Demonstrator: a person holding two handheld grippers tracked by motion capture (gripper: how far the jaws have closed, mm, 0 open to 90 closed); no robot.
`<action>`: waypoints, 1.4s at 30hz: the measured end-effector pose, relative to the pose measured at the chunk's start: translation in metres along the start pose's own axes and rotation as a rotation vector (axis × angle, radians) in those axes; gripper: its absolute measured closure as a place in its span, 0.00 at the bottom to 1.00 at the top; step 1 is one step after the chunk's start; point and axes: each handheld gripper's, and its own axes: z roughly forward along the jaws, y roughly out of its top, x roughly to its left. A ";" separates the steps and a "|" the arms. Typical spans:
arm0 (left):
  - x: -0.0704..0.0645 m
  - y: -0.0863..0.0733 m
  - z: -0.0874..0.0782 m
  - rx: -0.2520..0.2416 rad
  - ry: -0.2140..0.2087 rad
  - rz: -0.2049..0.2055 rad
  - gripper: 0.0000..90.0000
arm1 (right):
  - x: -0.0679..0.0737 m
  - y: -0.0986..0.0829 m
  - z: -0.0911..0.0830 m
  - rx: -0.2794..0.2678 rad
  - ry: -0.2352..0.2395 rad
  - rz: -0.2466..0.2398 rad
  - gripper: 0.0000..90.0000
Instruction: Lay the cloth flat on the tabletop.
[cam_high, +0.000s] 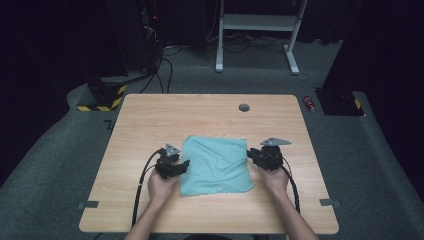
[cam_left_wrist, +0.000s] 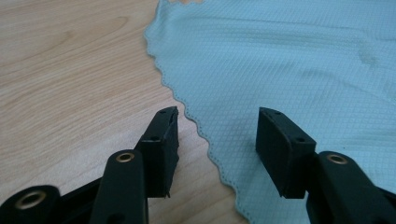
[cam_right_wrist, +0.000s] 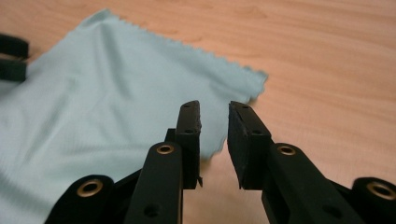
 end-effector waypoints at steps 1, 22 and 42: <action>0.000 -0.002 0.000 -0.012 0.000 -0.003 0.53 | -0.002 0.004 0.005 0.004 -0.004 0.002 0.82; -0.006 -0.008 -0.002 -0.022 0.037 0.019 0.44 | -0.017 0.030 0.065 0.114 -0.130 0.035 0.72; -0.006 -0.008 -0.002 -0.023 0.030 0.025 0.43 | -0.022 0.041 0.065 0.136 -0.222 -0.054 1.00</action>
